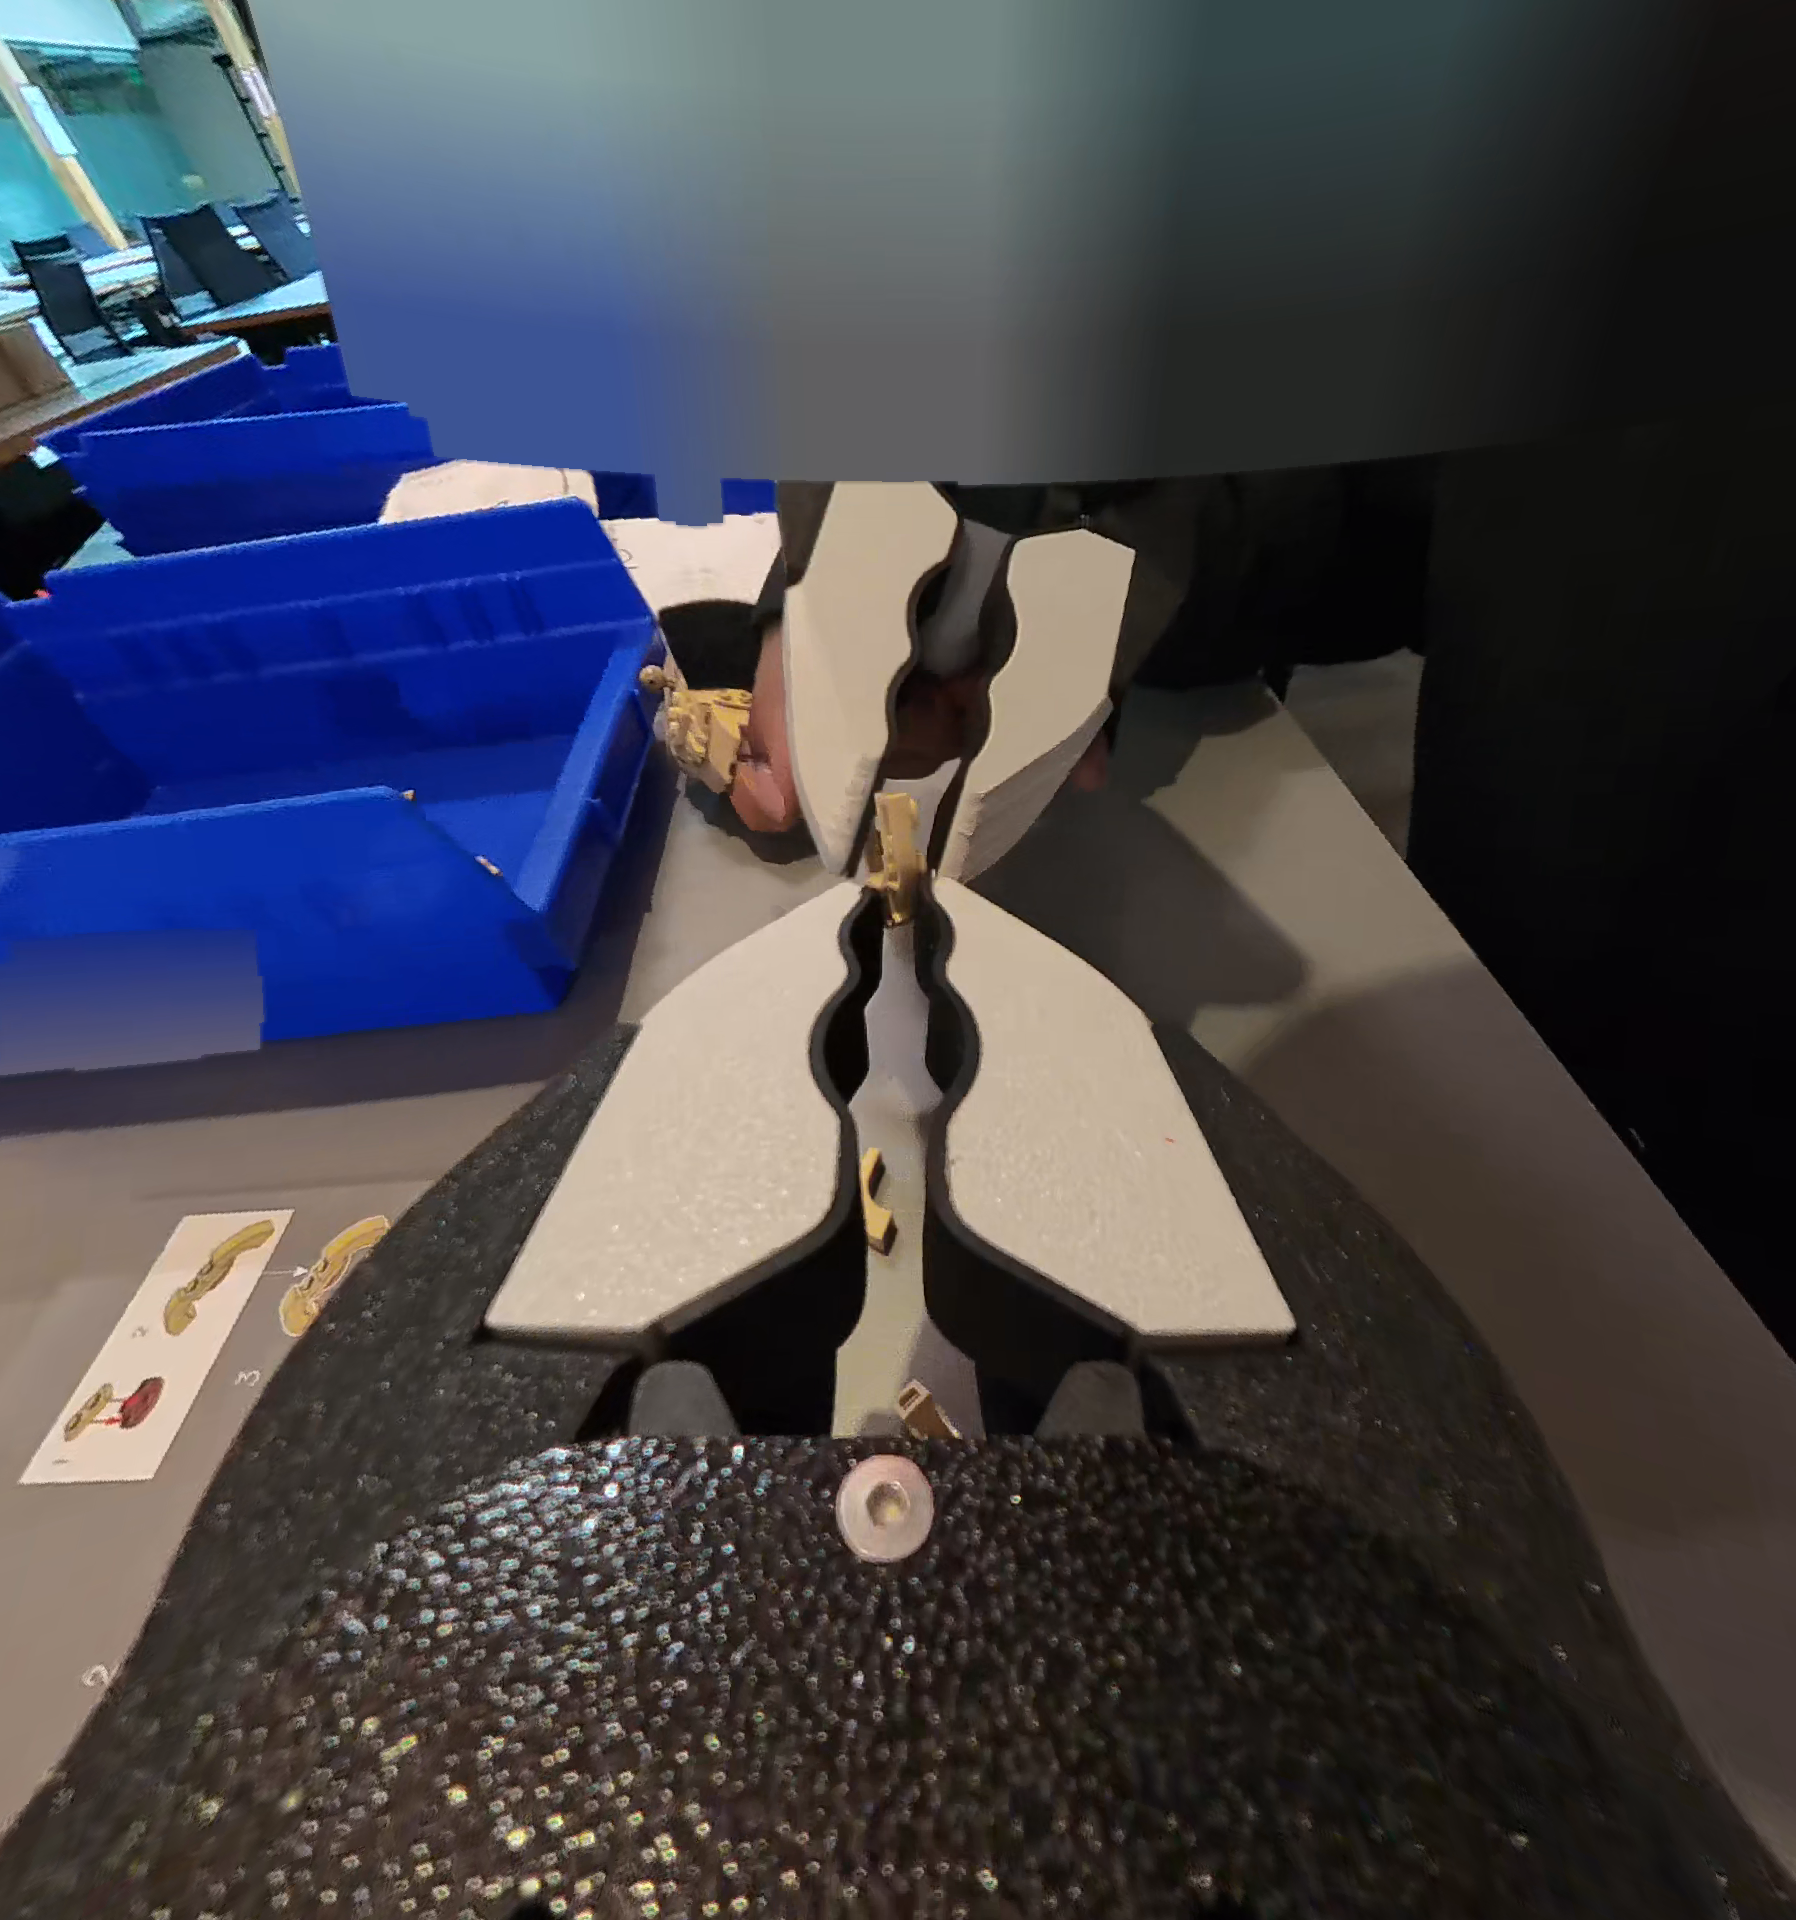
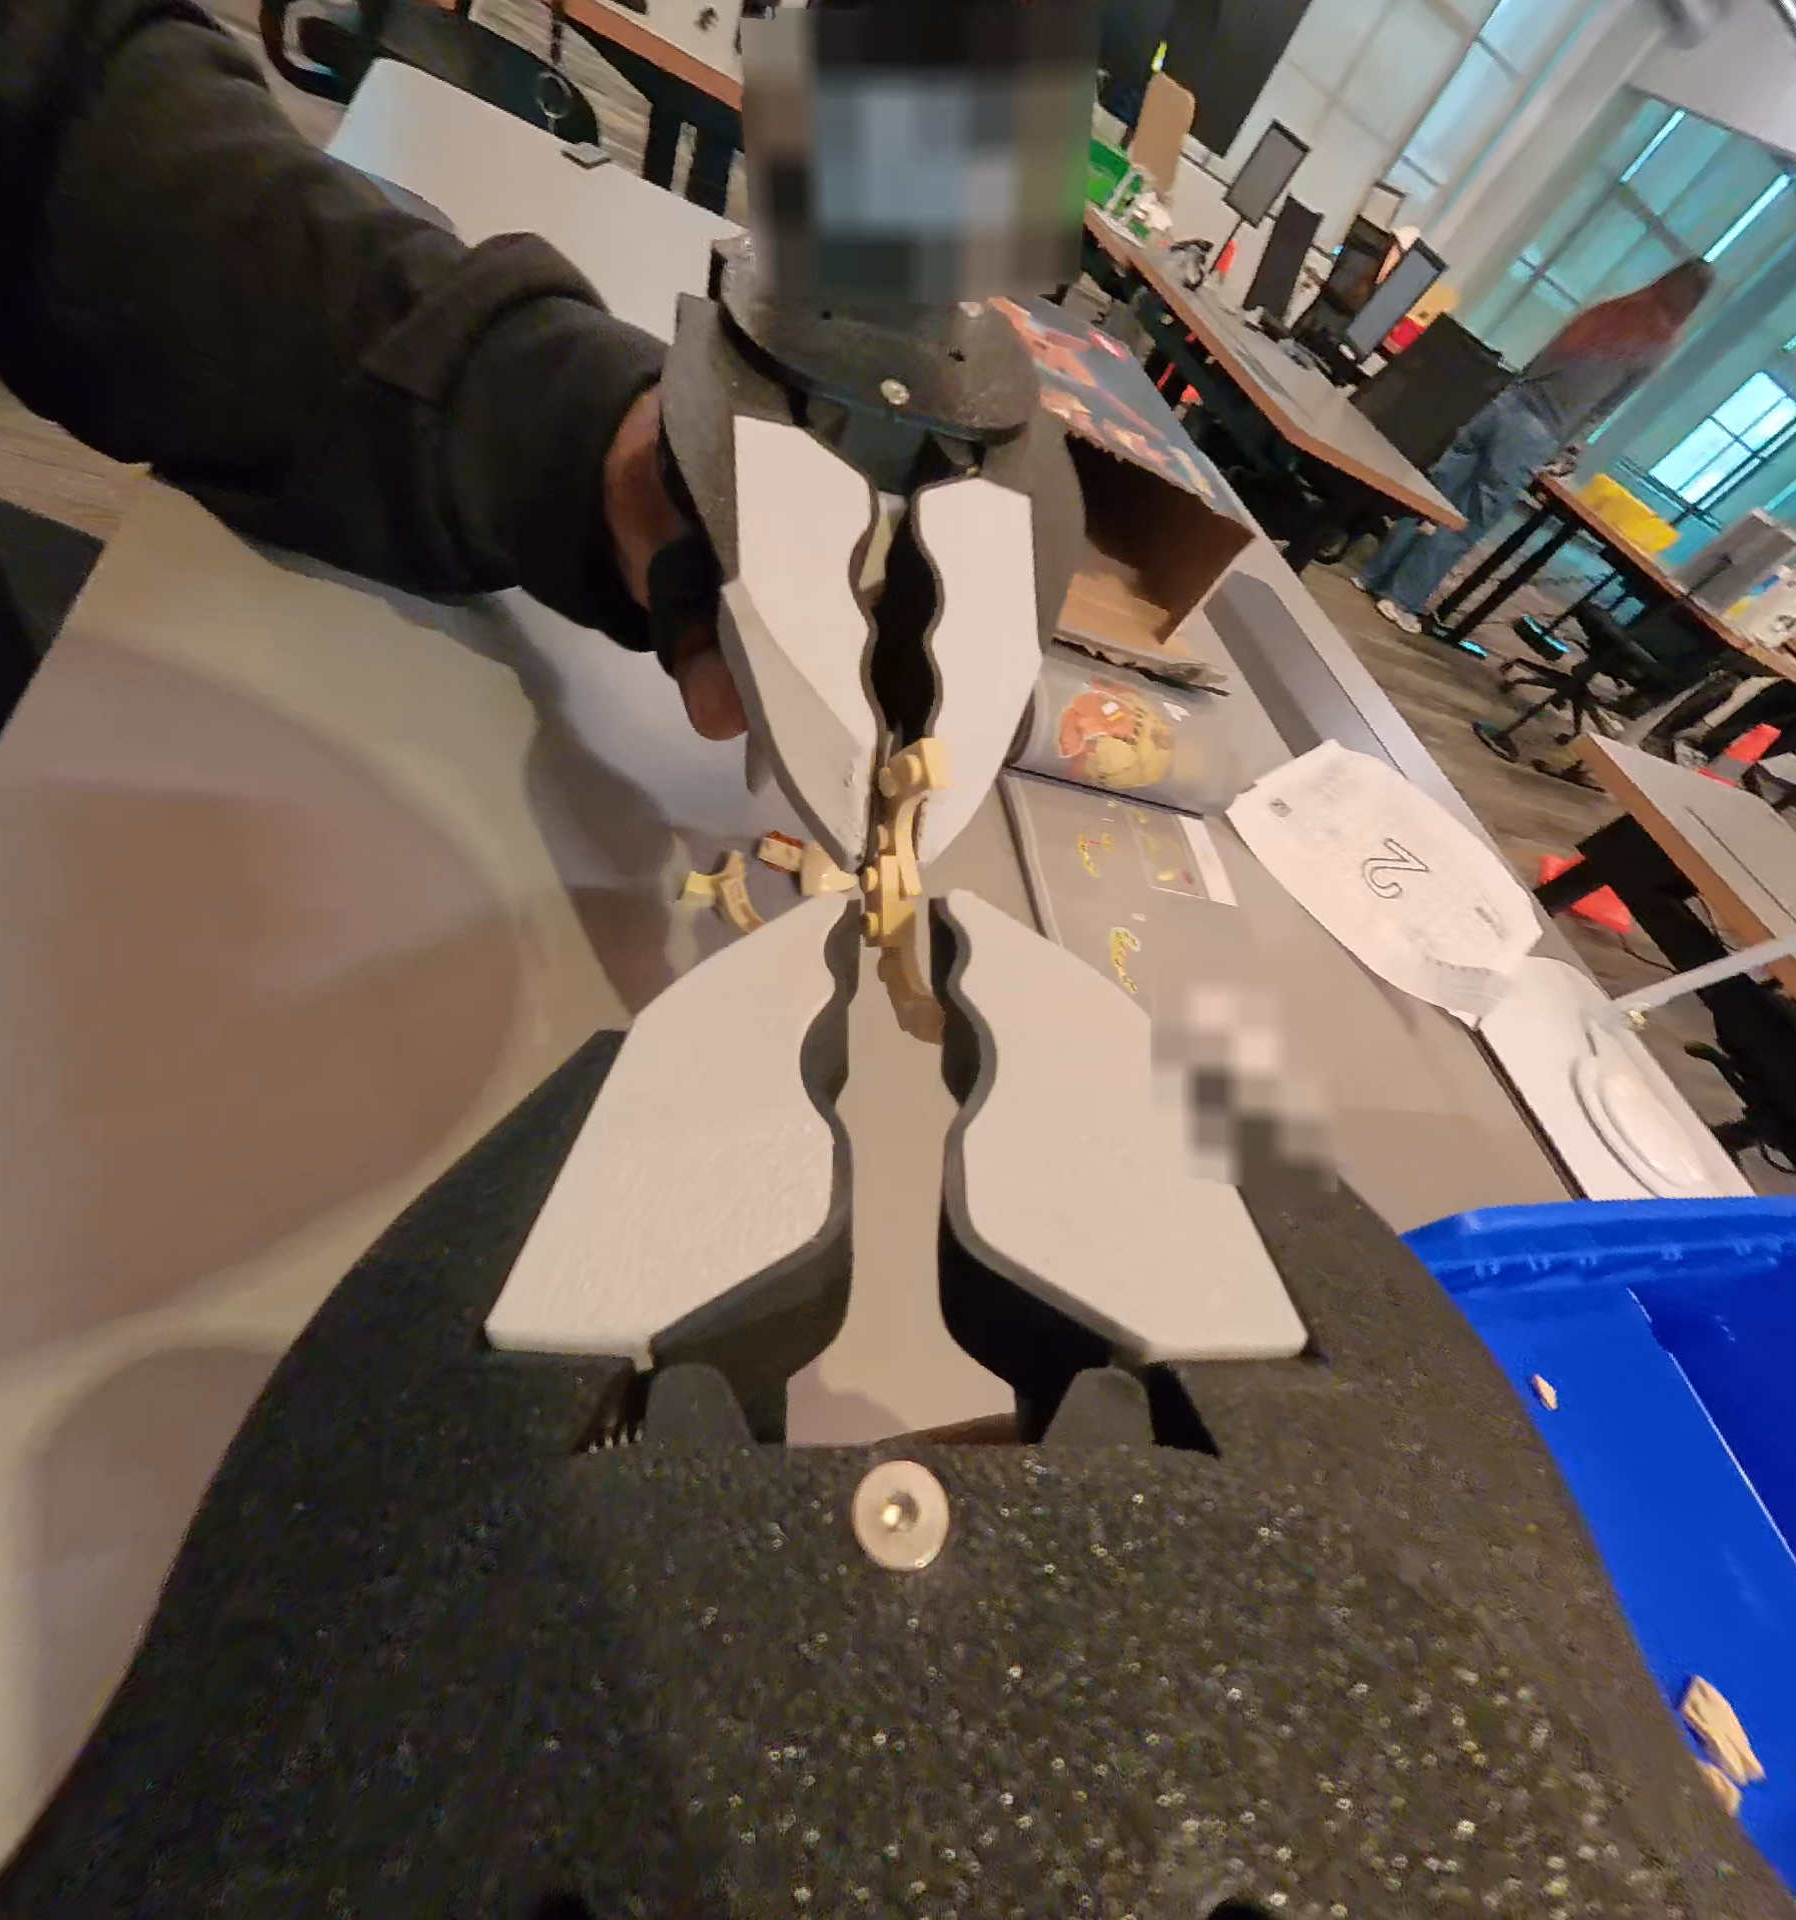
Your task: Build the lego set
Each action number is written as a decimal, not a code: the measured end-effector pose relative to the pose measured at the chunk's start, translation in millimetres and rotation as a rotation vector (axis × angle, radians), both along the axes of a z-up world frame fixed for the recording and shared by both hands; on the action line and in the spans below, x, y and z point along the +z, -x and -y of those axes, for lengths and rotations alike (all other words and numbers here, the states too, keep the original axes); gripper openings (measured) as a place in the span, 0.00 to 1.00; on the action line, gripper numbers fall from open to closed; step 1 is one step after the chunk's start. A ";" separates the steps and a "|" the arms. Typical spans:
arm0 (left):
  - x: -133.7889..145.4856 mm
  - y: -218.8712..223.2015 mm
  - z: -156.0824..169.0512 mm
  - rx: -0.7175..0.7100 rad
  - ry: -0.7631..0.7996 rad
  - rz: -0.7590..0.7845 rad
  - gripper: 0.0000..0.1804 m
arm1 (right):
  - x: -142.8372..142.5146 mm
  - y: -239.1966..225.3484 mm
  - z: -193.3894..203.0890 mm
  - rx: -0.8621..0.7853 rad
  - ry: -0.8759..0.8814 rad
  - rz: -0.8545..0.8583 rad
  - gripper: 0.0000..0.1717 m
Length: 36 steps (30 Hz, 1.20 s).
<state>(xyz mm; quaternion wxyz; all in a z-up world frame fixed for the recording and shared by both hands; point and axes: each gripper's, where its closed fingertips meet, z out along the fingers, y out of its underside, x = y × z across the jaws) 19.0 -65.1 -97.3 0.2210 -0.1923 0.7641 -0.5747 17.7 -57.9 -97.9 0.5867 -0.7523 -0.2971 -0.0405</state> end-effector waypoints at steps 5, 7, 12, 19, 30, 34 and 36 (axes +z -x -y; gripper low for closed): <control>-3.4 4.5 5.6 -0.031 -0.034 0.001 0.03 | -5.0 6.9 0.7 0.029 0.018 0.018 0.06; -3.5 4.8 6.0 -0.033 -0.036 0.000 0.03 | -5.2 7.6 0.5 0.031 0.015 0.025 0.06; -1.8 4.3 5.7 -0.028 -0.023 -0.005 0.03 | -3.8 6.3 -0.2 0.021 0.006 0.027 0.05; -2.4 2.9 5.9 -0.025 0.012 -0.021 0.04 | -4.6 3.9 -0.6 -0.001 0.010 0.043 0.05; 0.2 1.8 4.6 -0.012 0.030 -0.007 0.04 | -2.8 3.0 -1.6 -0.005 0.004 0.003 0.05; 0.7 4.1 5.4 -0.027 0.024 0.002 0.04 | -2.2 5.6 -0.9 0.007 0.001 0.004 0.05; 0.0 5.7 6.4 -0.038 0.024 -0.006 0.03 | -3.0 6.9 -0.1 0.015 0.010 0.006 0.05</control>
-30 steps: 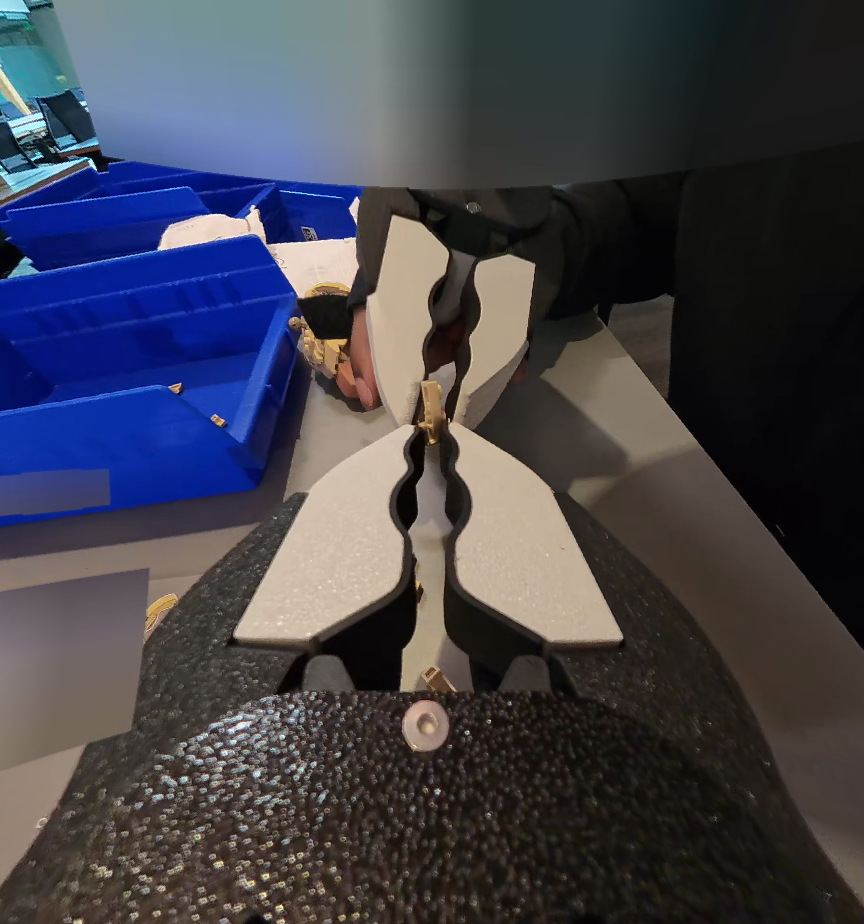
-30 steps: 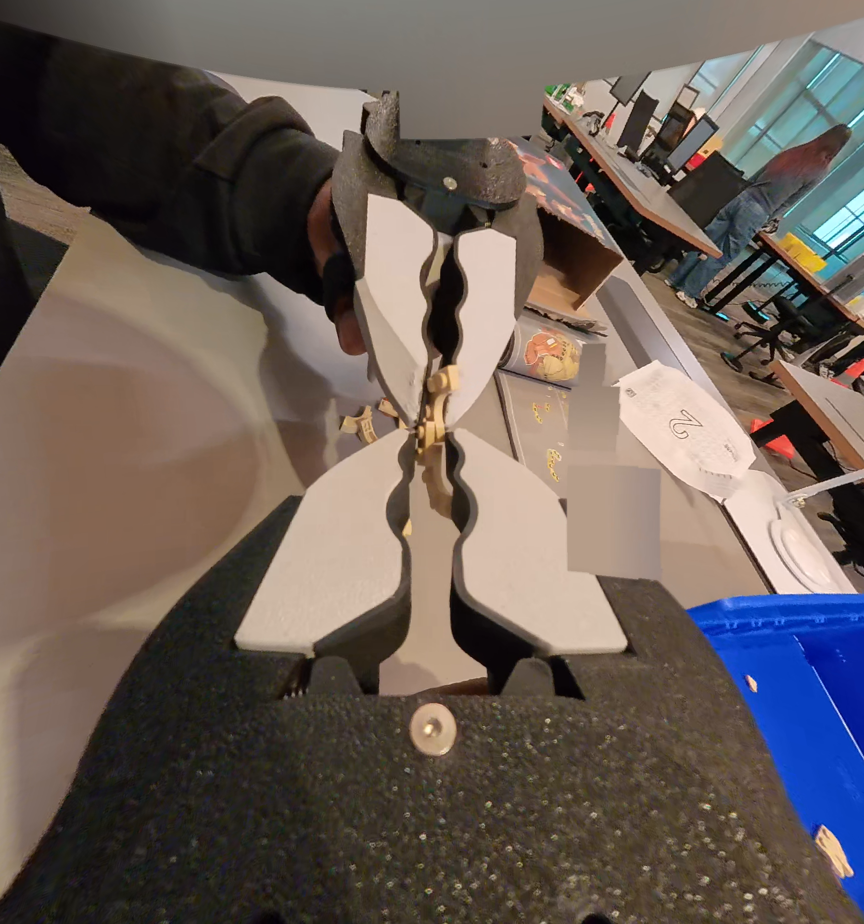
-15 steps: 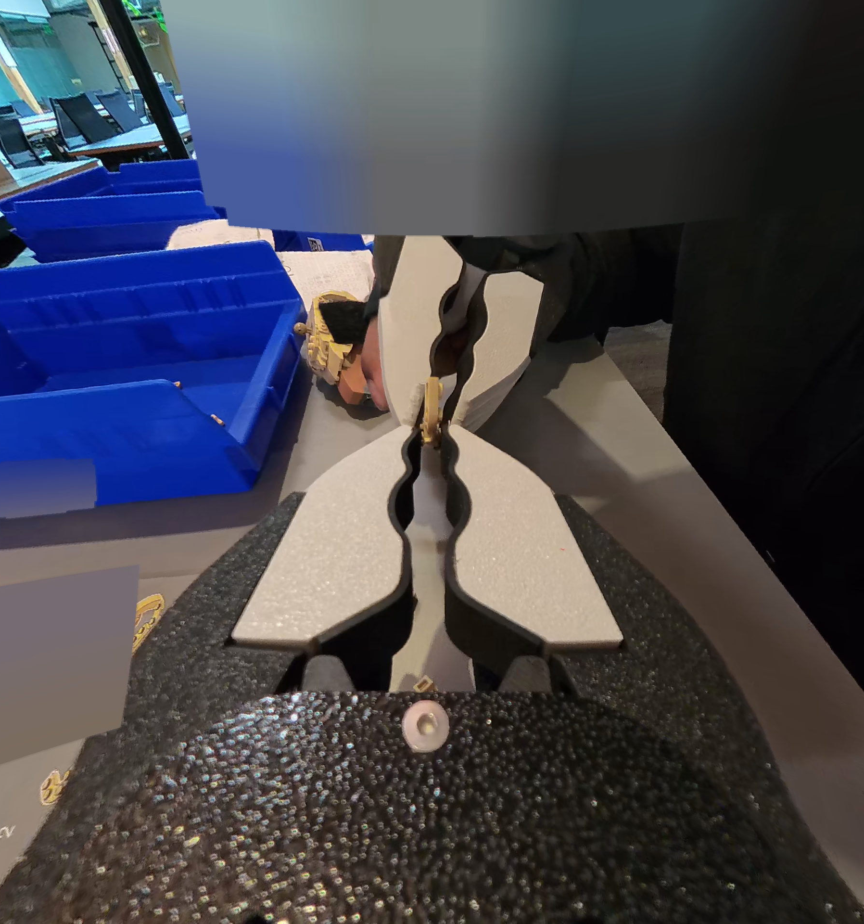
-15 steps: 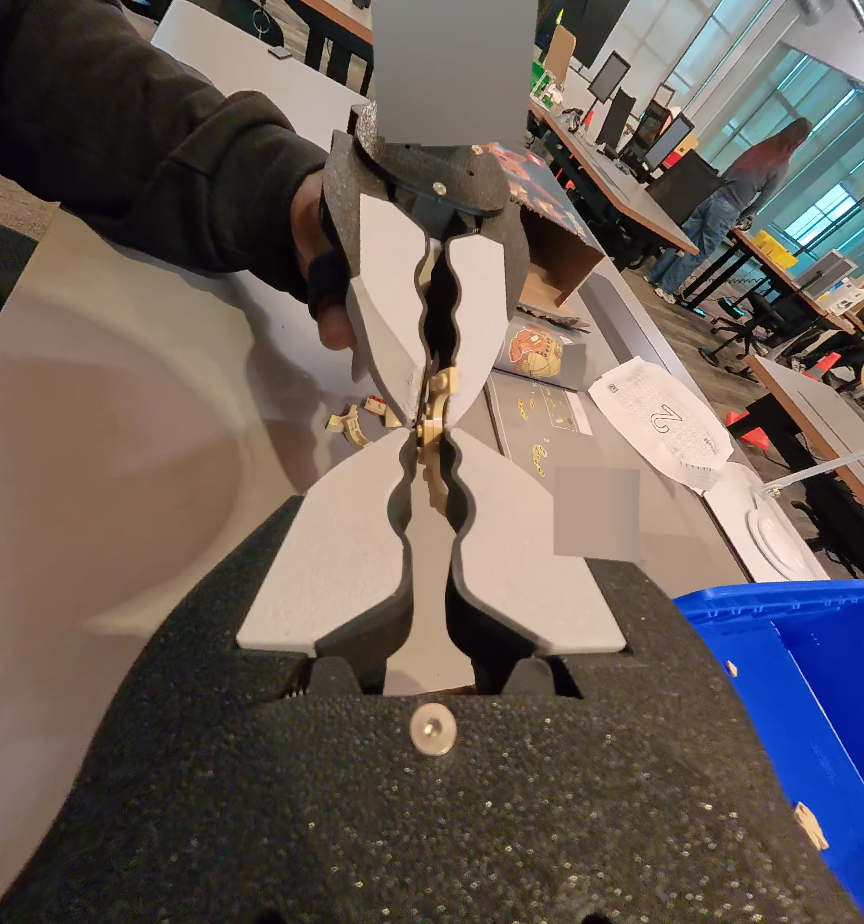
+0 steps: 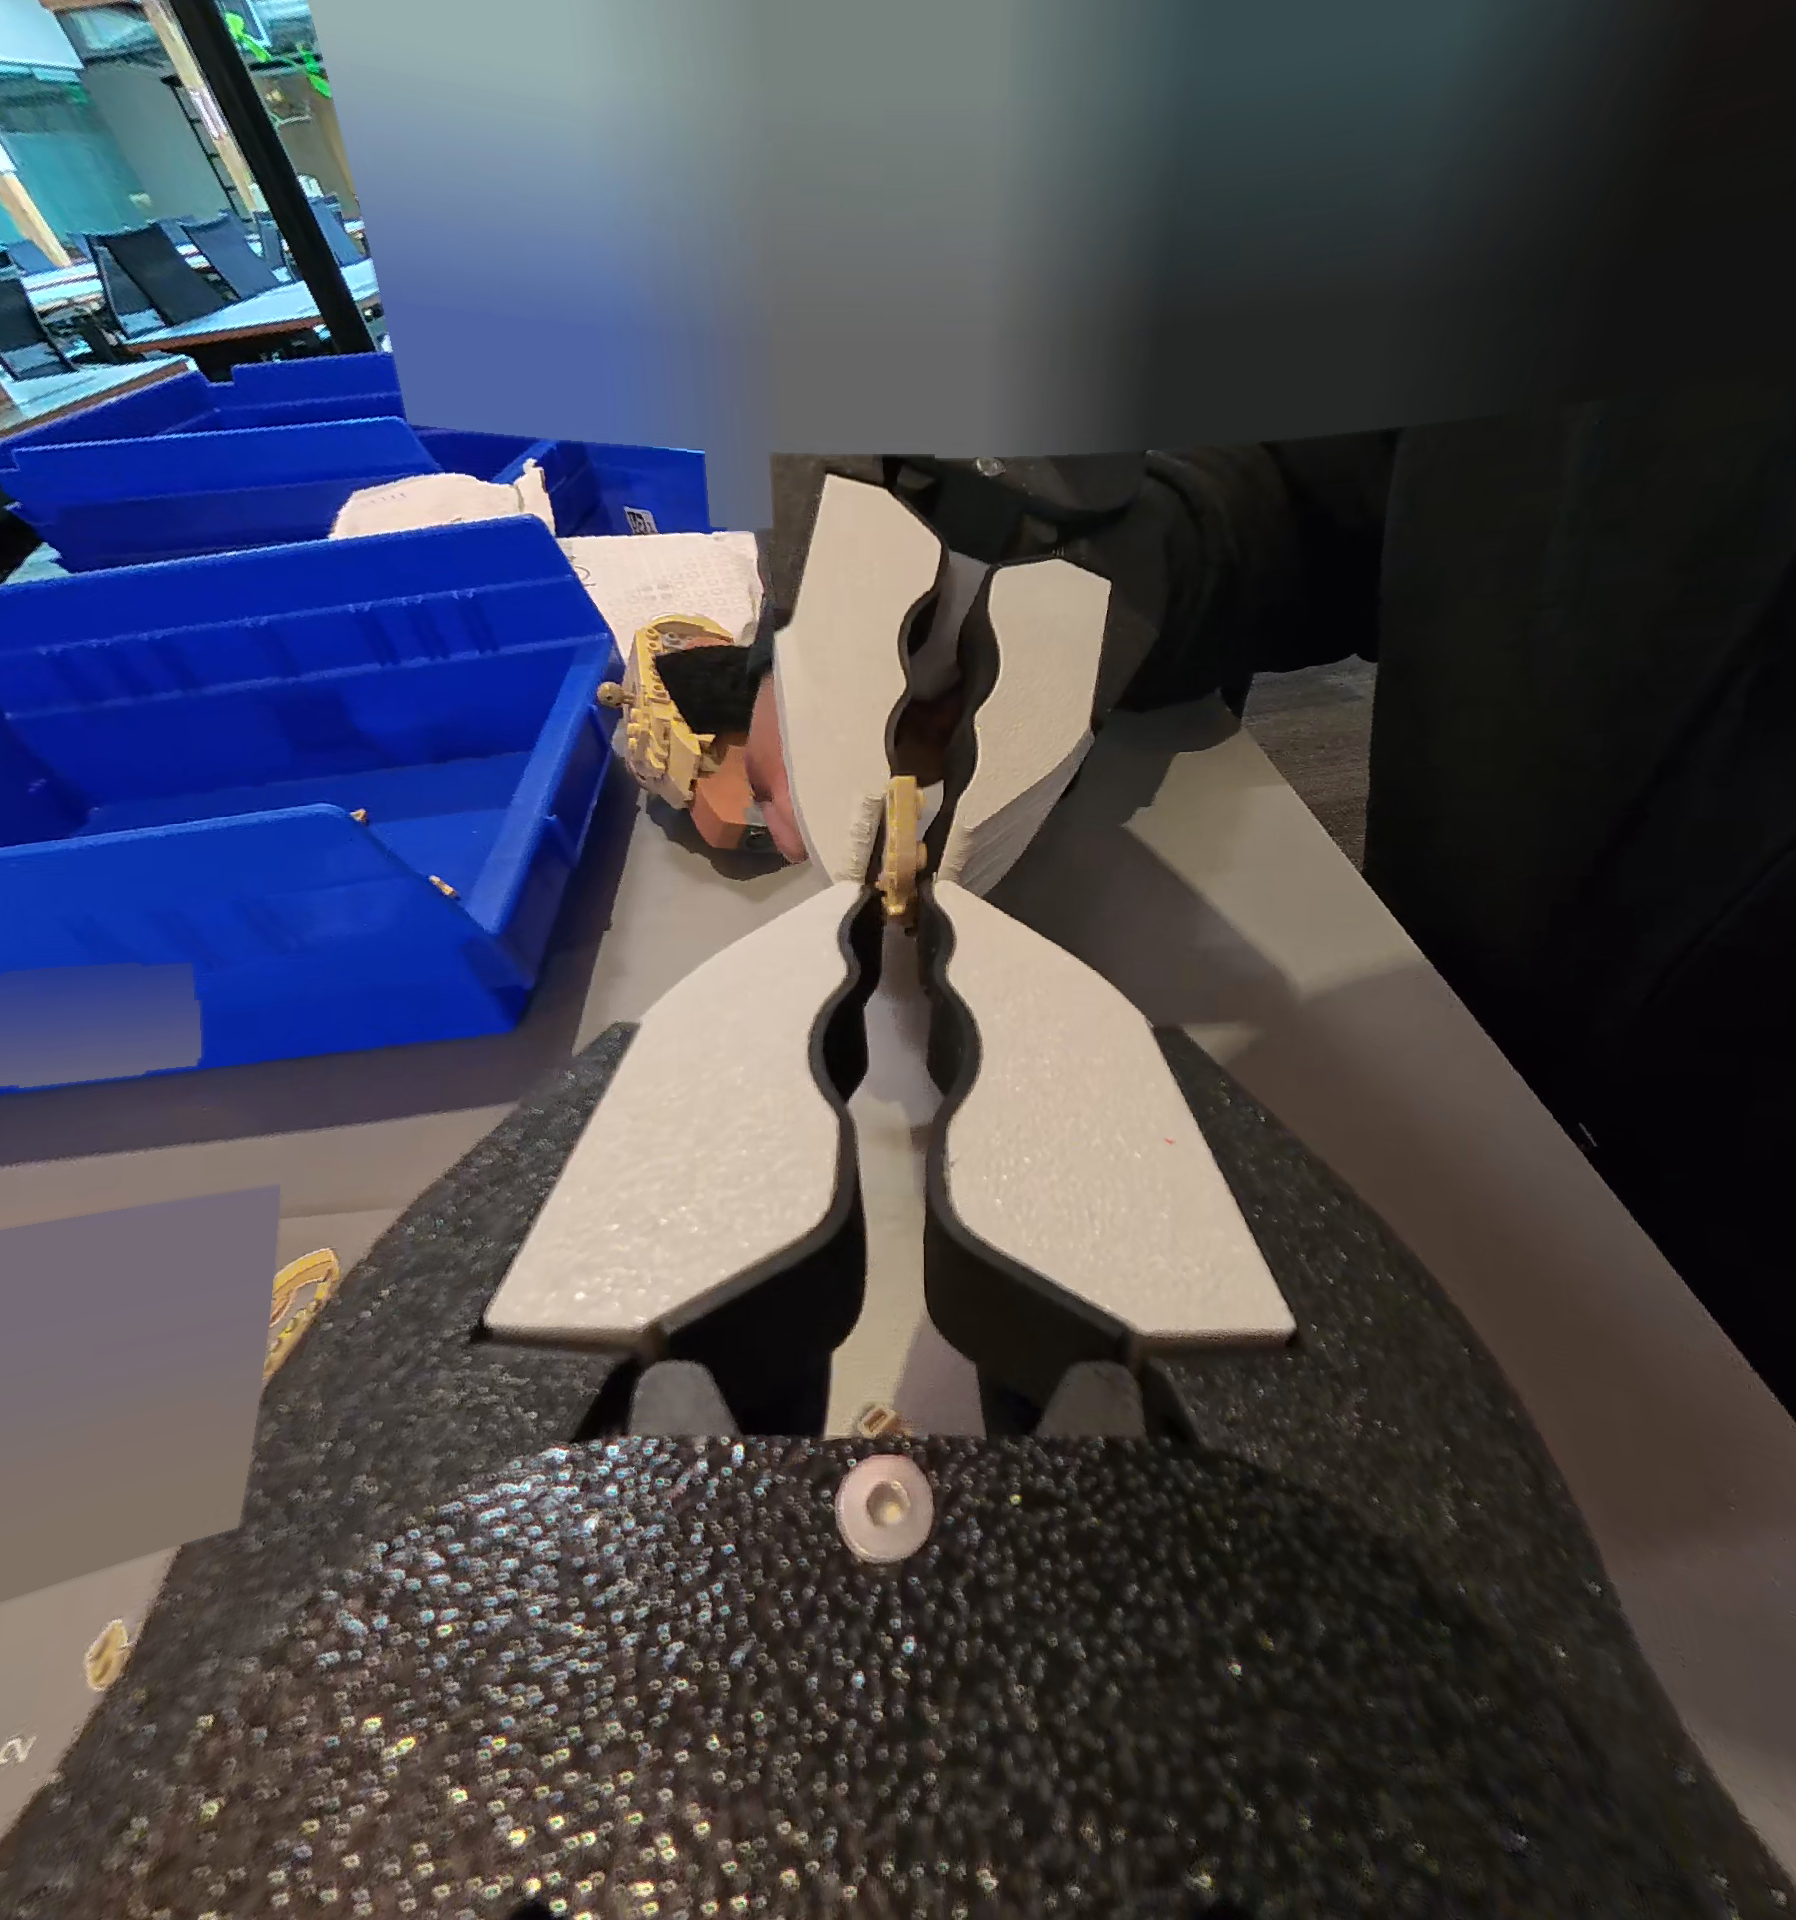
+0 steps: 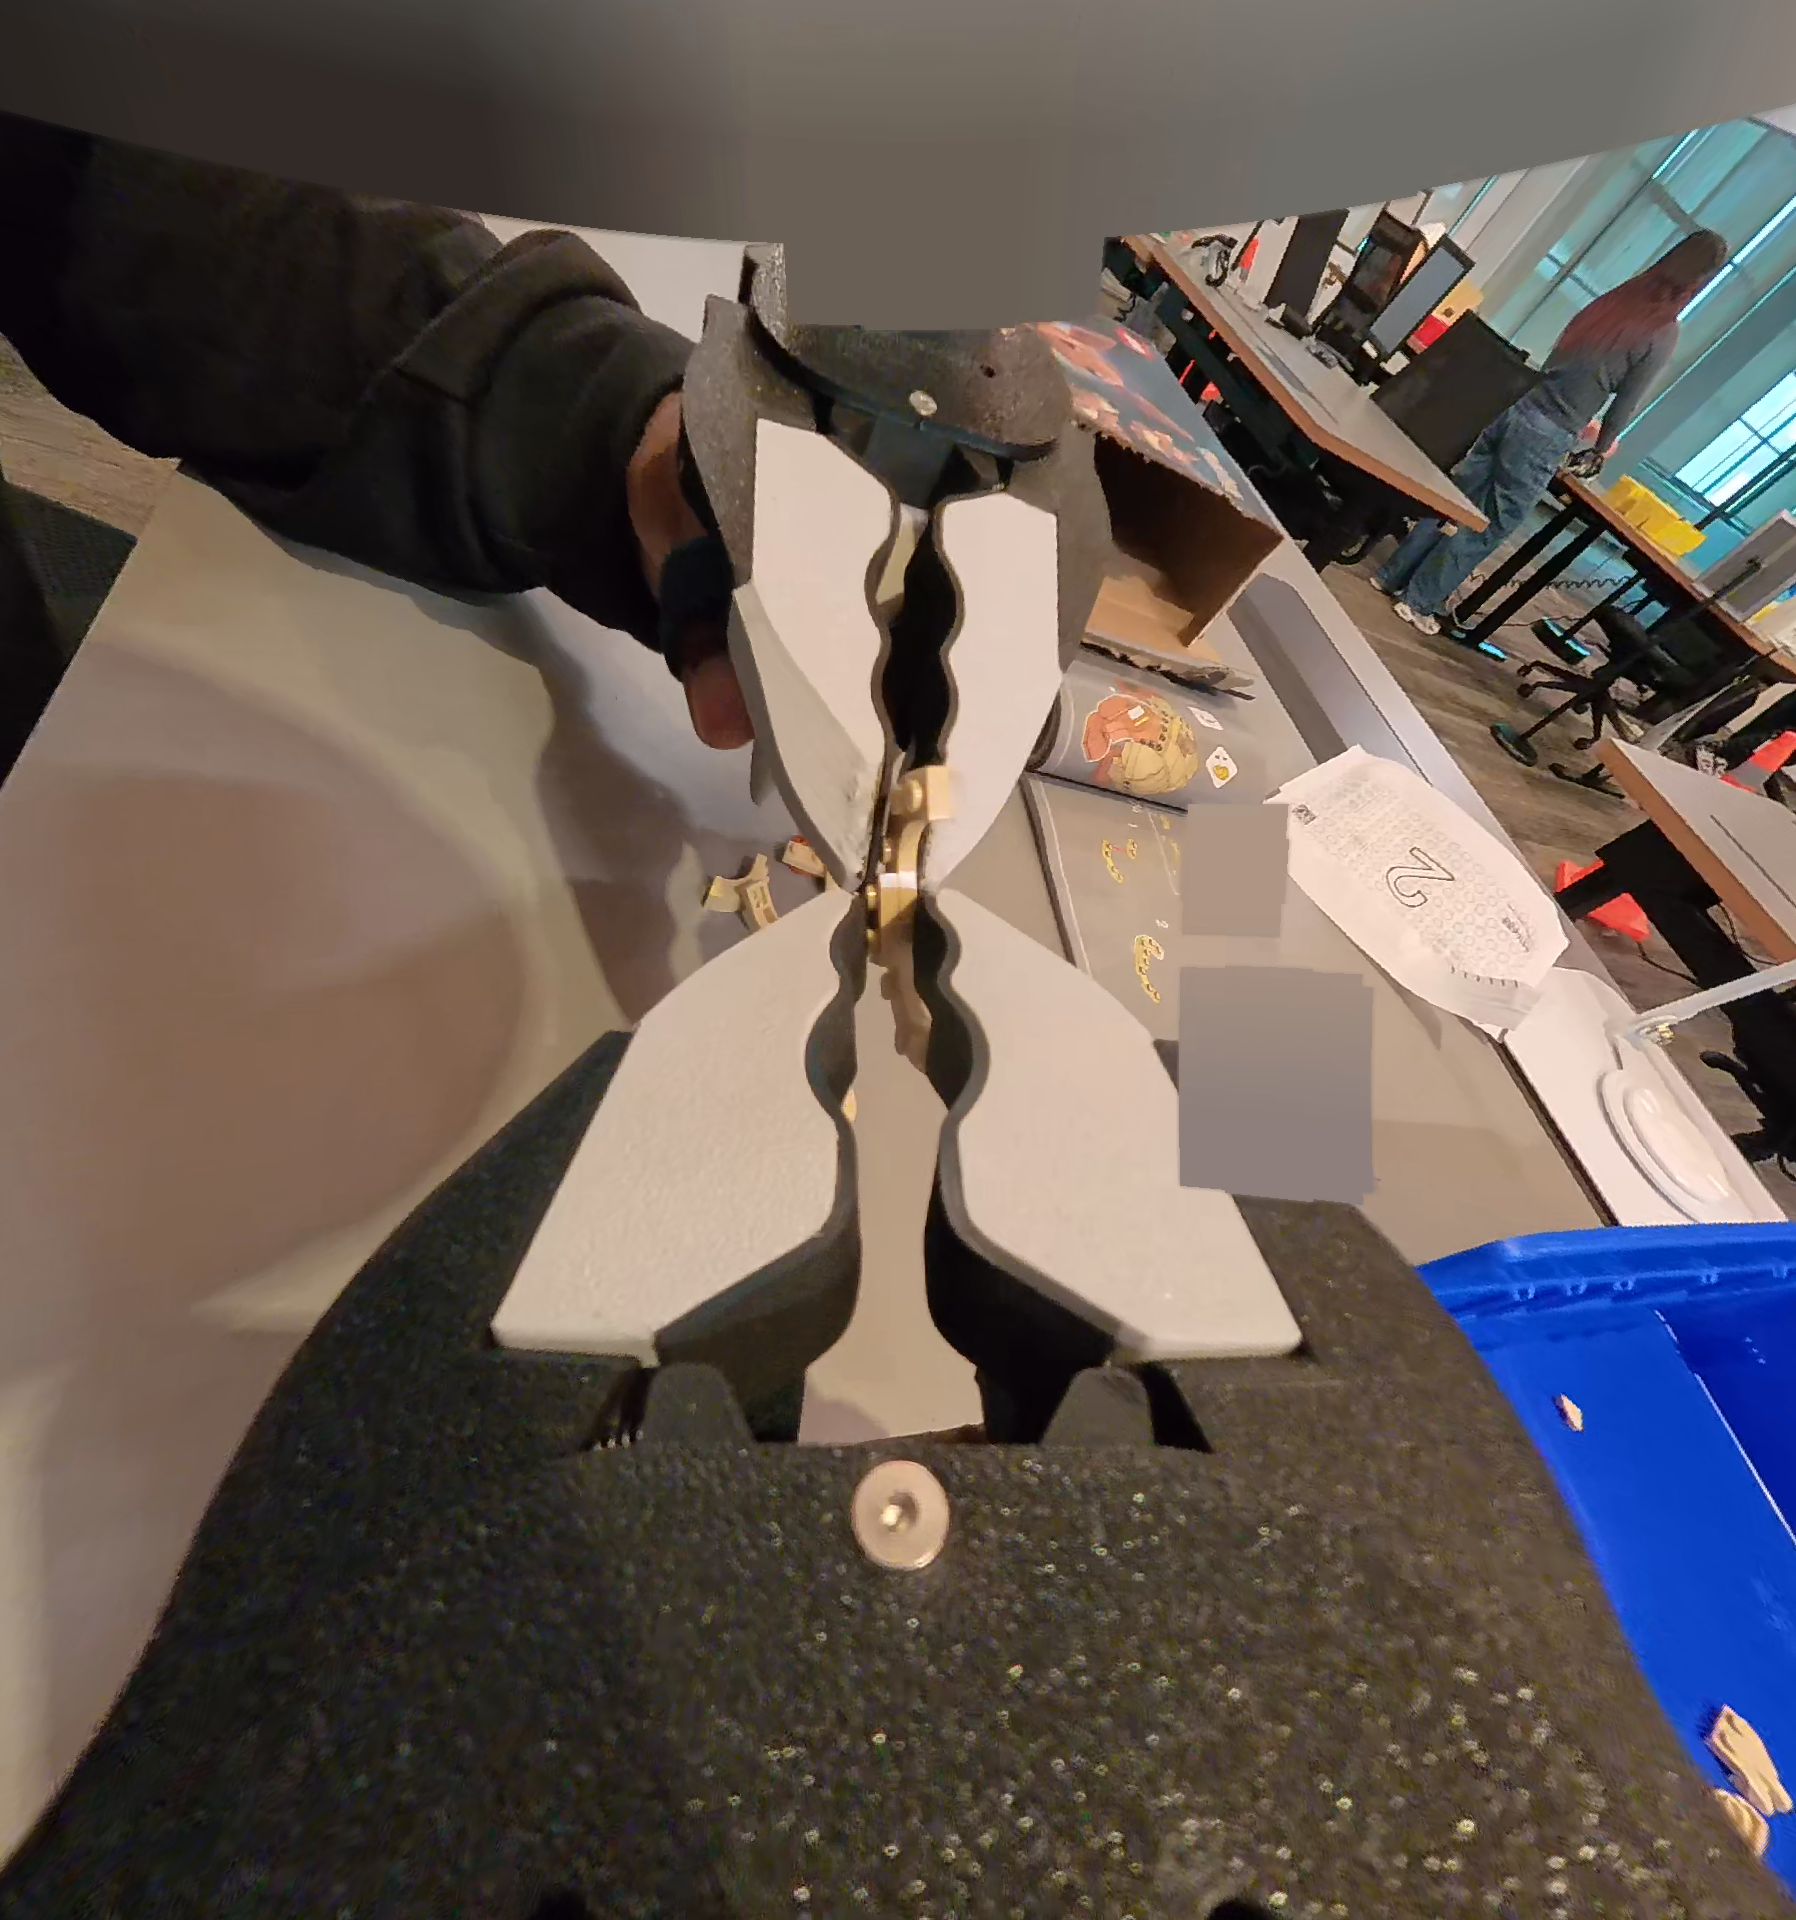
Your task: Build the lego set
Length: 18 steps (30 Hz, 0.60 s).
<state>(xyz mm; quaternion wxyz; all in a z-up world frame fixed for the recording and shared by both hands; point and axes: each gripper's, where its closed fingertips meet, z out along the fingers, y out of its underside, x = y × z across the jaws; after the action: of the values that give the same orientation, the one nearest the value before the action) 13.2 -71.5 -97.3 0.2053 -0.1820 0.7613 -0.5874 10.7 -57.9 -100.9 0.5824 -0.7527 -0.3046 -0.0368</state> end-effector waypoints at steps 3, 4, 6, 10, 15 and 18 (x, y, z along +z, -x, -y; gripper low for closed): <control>-0.5 1.0 0.5 -0.011 0.019 -0.019 0.03 | -0.7 0.9 0.3 0.010 0.009 -0.020 0.05; -1.4 1.0 0.6 -0.011 0.020 -0.027 0.03 | -1.4 0.7 0.3 0.010 0.012 -0.019 0.05; -1.8 0.6 0.9 -0.011 0.028 -0.031 0.03 | -1.8 0.7 0.6 0.014 0.017 -0.024 0.05; -1.5 1.6 1.0 -0.022 0.046 -0.043 0.03 | -1.6 1.3 0.6 0.021 0.016 -0.028 0.05; -1.2 -3.0 -3.5 0.002 0.057 -0.014 0.03 | -1.8 -8.8 -4.2 -0.037 -0.002 -0.018 0.12; 6.4 -0.3 -4.6 -0.018 0.091 0.027 0.03 | -4.5 -16.8 -5.0 -0.064 0.015 -0.032 0.16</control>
<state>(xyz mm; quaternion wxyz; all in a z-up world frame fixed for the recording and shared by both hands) 13.5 -67.0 -90.9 0.2017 -0.1765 0.7328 -0.6255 27.6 -52.9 -105.4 0.5802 -0.7669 -0.2712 -0.0412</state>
